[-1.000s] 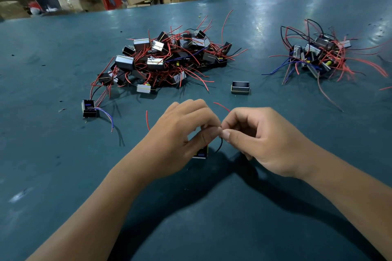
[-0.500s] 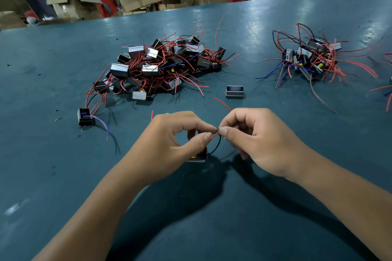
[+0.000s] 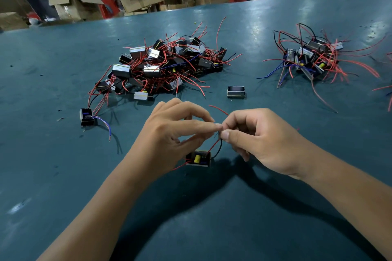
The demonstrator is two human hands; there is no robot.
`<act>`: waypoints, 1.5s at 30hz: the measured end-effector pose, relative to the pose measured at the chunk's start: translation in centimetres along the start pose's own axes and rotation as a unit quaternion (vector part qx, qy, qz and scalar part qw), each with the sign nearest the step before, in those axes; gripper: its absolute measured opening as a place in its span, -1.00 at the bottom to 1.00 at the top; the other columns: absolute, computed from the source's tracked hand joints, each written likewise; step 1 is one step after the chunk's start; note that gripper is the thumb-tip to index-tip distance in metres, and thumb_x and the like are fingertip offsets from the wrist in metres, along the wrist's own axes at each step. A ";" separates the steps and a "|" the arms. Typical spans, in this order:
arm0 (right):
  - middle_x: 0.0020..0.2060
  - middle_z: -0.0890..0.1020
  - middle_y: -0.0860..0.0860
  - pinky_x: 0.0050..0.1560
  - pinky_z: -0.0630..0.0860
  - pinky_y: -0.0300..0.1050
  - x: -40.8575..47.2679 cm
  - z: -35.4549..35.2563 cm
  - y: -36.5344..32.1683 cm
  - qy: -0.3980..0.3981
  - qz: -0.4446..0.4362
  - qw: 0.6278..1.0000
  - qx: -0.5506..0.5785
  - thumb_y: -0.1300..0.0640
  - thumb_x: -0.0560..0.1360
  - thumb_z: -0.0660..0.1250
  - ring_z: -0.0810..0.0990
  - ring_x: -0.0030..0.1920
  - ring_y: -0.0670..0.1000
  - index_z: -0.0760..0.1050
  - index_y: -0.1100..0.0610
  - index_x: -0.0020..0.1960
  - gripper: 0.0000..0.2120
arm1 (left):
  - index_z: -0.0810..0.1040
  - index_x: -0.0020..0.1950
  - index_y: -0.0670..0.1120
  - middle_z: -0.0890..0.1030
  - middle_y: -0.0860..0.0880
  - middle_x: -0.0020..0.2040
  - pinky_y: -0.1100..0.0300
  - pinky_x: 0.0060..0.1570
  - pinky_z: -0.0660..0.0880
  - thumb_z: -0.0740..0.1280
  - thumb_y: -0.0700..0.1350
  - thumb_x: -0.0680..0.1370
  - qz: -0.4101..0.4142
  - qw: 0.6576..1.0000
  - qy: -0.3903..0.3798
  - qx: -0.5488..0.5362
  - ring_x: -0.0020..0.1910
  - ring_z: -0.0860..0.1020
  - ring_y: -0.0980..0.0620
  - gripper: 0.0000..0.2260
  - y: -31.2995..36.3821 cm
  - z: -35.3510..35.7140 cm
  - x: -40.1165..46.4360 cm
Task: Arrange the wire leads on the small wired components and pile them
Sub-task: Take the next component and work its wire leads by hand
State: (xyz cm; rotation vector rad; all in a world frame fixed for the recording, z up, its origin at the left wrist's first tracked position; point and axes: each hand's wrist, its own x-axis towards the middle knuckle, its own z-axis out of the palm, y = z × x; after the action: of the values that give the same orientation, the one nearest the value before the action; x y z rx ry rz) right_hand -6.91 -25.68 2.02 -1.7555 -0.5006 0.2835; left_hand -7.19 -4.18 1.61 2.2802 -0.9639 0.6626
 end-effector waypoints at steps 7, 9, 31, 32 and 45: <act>-0.45 0.49 0.06 -0.43 0.41 -0.18 0.0 -0.2 -0.1 -0.012 -0.001 1.000 0.000 0.27 0.57 0.33 0.42 -0.47 -0.03 0.55 0.10 -0.21 -0.81 | 0.73 0.08 0.02 0.66 0.08 0.03 -0.16 -0.15 0.41 0.47 -0.07 0.54 0.019 0.999 0.001 0.042 -0.18 0.52 -0.09 -0.86 0.0 -0.1 0.1; -0.45 0.48 0.05 -0.42 0.41 -0.16 0.0 -0.3 -0.1 -0.019 0.003 1.000 0.005 0.27 0.57 0.32 0.41 -0.46 -0.03 0.55 0.11 -0.20 -0.82 | 0.73 0.09 0.01 0.64 0.06 0.02 -0.16 -0.14 0.41 0.49 -0.06 0.52 0.018 0.999 0.013 0.044 -0.16 0.53 -0.09 -0.85 0.0 -0.1 0.1; -0.49 0.46 -0.10 -0.40 0.37 -0.21 0.0 -0.2 0.5 -0.021 -0.022 0.999 -0.014 0.25 0.56 0.36 0.39 -0.46 -0.07 0.54 0.15 -0.16 -0.88 | 0.70 -0.12 -0.08 0.61 0.02 -0.12 -0.07 -0.20 0.39 0.37 -0.02 0.59 0.038 0.995 -0.004 0.095 -0.19 0.50 -0.08 -0.80 0.8 -0.2 0.3; -0.48 0.46 -0.11 -0.40 0.37 -0.19 0.0 -0.1 0.5 -0.016 -0.030 0.999 -0.019 0.24 0.56 0.36 0.38 -0.45 -0.07 0.54 0.14 -0.16 -0.87 | 0.69 -0.11 -0.09 0.60 0.02 -0.12 -0.07 -0.19 0.39 0.37 -0.01 0.59 0.023 0.997 -0.005 0.077 -0.18 0.50 -0.06 -0.80 0.9 -0.1 0.3; -0.44 0.50 -0.14 -0.40 0.29 -0.35 -0.3 0.7 0.8 0.063 -0.136 0.979 -0.142 0.12 0.52 0.37 0.35 -0.45 -0.16 0.53 0.06 -0.16 -0.92 | 0.54 -0.14 -0.01 0.47 0.18 -0.30 0.34 -0.23 0.33 0.29 0.00 0.60 -0.224 0.957 -0.071 -0.169 -0.29 0.43 0.16 -0.84 2.3 0.4 0.2</act>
State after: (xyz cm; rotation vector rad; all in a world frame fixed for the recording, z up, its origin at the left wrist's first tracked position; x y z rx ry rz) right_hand -7.32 -25.41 1.04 -1.9374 -0.7061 -0.0979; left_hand -8.68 -5.88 2.15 2.1451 -0.5358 0.1301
